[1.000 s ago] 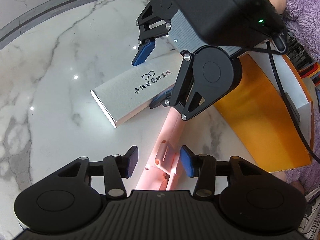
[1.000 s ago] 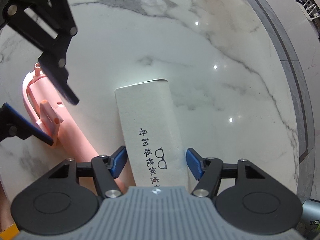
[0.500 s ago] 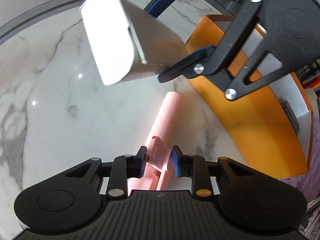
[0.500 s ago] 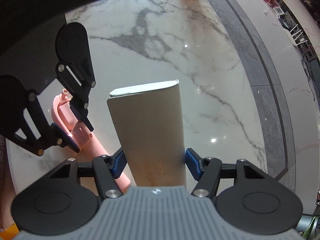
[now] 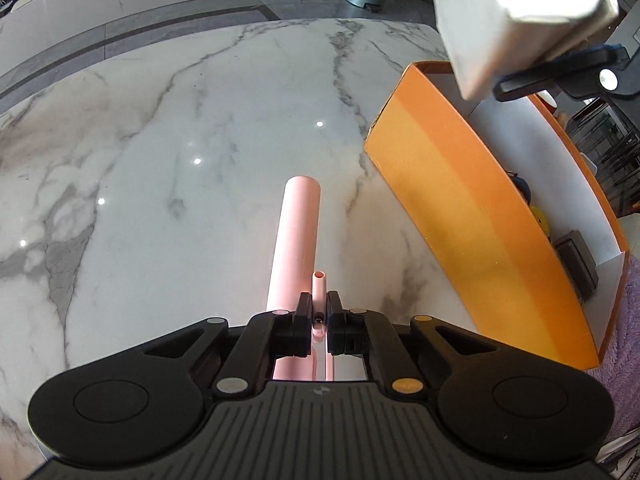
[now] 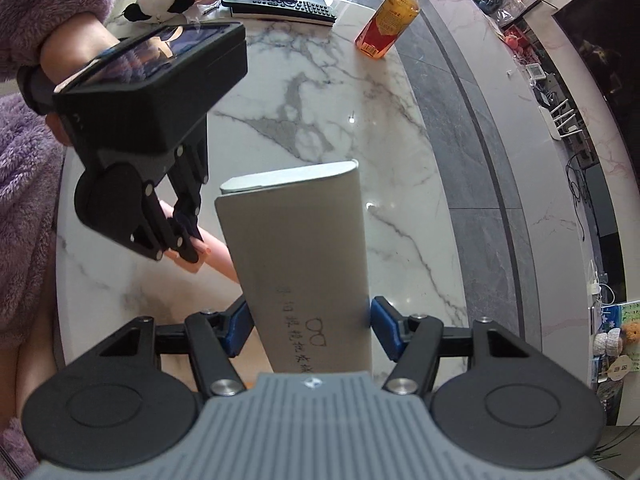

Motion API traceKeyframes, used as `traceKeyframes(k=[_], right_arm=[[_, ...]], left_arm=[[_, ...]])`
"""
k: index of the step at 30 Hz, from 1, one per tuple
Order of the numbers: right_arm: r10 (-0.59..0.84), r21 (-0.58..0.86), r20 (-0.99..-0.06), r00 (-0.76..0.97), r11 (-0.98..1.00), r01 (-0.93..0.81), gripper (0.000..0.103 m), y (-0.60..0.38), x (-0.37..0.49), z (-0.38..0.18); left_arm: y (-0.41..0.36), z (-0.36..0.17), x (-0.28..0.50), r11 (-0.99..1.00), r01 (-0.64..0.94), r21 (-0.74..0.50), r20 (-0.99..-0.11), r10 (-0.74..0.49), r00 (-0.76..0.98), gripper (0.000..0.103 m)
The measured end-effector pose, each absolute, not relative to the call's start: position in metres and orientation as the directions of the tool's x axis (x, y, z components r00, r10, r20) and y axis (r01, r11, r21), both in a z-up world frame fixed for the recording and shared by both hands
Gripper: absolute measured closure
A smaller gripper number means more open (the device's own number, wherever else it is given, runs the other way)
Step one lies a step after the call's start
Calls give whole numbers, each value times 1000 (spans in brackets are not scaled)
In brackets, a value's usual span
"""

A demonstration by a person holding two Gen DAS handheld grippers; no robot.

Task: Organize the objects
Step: 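Grasp pink fan handle with left tool while right tool grasps white glasses case, then carry pink fan with left tool while right tool carries glasses case into orange box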

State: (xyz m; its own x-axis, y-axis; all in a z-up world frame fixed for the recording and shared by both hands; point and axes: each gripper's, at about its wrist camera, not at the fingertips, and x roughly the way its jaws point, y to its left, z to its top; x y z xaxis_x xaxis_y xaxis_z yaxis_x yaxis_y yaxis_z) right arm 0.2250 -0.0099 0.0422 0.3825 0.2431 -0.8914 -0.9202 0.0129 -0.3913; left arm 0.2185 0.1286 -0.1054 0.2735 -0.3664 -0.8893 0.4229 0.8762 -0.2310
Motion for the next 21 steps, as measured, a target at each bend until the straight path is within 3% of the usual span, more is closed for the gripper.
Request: traceKeyframes(k=[9,21], right_arm=[[111,-415,-901,419,62,-908,39,-78,220,32],[-57,-418,-908,414,82,-905,39,-132,250,-63]], left_arm=[[127,-70,206,883,431,-186,-861,-358,361,95],[107,-40,203,876,470,-109,-865,-317,389,95]])
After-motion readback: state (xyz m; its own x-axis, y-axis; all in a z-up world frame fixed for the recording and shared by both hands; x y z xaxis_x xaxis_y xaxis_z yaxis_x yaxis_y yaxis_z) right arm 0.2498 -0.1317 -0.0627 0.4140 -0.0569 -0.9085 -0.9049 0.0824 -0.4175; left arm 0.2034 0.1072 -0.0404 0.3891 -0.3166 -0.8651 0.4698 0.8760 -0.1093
